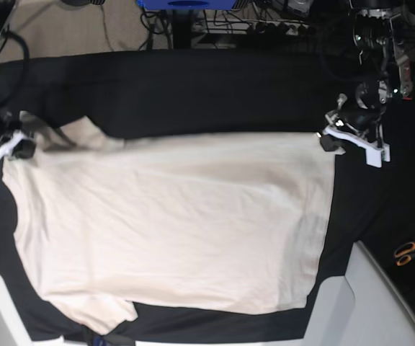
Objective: Fold the T-shirt properly
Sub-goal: 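Lift the held shirt edge with both grippers and fold it over the body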
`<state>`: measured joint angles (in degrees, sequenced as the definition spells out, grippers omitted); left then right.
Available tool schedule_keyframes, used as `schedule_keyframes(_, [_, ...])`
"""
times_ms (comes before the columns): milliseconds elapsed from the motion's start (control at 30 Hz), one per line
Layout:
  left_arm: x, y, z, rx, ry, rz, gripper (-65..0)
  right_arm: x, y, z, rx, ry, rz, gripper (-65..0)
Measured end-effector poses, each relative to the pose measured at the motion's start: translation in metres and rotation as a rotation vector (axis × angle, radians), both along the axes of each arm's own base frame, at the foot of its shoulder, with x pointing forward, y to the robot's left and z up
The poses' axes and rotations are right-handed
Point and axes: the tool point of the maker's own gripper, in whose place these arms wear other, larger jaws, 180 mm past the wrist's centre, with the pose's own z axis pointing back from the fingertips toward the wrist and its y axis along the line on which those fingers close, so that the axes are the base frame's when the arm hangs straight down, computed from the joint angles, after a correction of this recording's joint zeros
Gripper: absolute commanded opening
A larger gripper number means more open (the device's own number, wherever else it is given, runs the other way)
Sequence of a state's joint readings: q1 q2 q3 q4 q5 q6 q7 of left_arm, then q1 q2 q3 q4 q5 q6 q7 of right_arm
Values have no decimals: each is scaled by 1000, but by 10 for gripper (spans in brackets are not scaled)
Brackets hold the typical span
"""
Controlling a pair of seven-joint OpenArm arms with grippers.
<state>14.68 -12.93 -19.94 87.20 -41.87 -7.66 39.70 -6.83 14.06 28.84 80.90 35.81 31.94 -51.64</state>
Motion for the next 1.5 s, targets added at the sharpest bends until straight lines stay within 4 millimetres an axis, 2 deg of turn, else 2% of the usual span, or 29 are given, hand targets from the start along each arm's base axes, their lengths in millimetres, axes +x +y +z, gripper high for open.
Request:
schedule_keyframes(100, [2,10,13,38,-31,-19,-650,-23,2,-9,8,36,-21,-645])
schedule_keyframes(167, [-1,15,15,53,-33,-15,-650,-34,1,-12,-1,57,-21,-645])
schedule_keyframes(500, [-23,9,14,72,1,-50,-650,-33,5,20,-90,42,64,-645])
schedule_keyframes(667, [-23,7,18,74,-11,-58,-650,-33,21,29,-85,33,86,-645])
schedule_keyframes(867, [-19,6,20,70,-20,-56,-650,-14,17,39,-83,3,42,-645])
schedule_keyframes(1100, [6,8,31,67,-72,-45,-650,7,8,41,-66,-8,19,-645])
schedule_keyframes(1267, [18,11,29,53,-77,-28,-650,15,0,33,-46,15,-2,-645])
schedule_keyframes(1400, [24,17,20,41,-60,-5,-650,31,-5,30,-17,21,-15,-645])
schedule_keyframes(1500, [30,11,14,35,-43,-26,-650,42,-3,26,-22,26,12,-645])
